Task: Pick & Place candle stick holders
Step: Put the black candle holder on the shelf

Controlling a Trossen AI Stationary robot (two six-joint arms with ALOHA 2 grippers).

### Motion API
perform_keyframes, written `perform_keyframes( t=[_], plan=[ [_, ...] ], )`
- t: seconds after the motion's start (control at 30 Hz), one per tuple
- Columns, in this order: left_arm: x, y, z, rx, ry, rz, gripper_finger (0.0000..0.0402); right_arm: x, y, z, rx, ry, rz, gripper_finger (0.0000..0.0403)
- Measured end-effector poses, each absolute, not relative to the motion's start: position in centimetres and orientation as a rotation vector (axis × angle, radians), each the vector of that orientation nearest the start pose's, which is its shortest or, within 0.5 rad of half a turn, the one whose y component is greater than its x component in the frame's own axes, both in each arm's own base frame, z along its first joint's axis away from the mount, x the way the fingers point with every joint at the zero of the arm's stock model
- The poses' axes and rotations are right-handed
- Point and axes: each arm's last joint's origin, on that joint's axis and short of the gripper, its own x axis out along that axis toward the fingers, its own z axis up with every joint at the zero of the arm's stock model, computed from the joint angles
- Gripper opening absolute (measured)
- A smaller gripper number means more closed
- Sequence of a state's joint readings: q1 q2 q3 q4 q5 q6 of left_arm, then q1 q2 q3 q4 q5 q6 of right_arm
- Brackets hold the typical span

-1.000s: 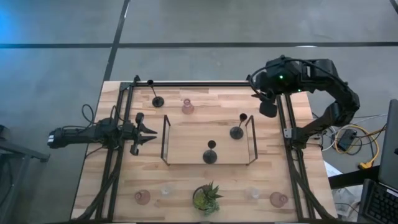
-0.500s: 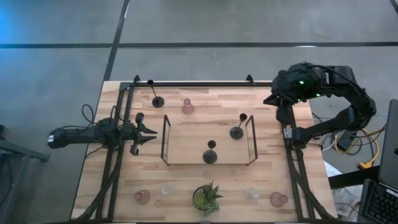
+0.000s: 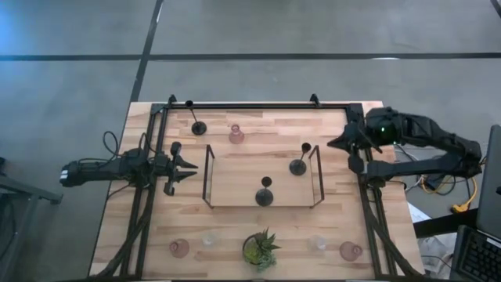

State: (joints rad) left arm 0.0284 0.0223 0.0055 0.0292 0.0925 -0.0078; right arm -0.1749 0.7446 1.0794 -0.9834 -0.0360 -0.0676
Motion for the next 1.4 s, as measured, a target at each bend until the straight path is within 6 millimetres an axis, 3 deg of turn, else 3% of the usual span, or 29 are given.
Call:
perform_keyframes(
  t=[0.3,0.5,0.77,1.4],
  plan=[
    [9.9,0.0,16.6,-0.007,-0.012,-0.064,0.0088,7.4,-1.0,30.5,0.043,0.518,-0.073,0.0008],
    [9.9,0.0,16.7,-0.007,-0.012,-0.064,0.0088,5.1,-0.6,31.4,0.032,0.366,-0.058,0.0008],
    [9.9,0.0,16.7,-0.007,-0.012,-0.064,0.0088,3.8,-0.4,31.6,0.033,0.289,-0.074,0.0008],
    [9.9,0.0,16.7,-0.007,-0.012,-0.064,0.0088,3.5,-0.3,31.6,0.025,0.277,-0.071,0.0008]
  ],
)
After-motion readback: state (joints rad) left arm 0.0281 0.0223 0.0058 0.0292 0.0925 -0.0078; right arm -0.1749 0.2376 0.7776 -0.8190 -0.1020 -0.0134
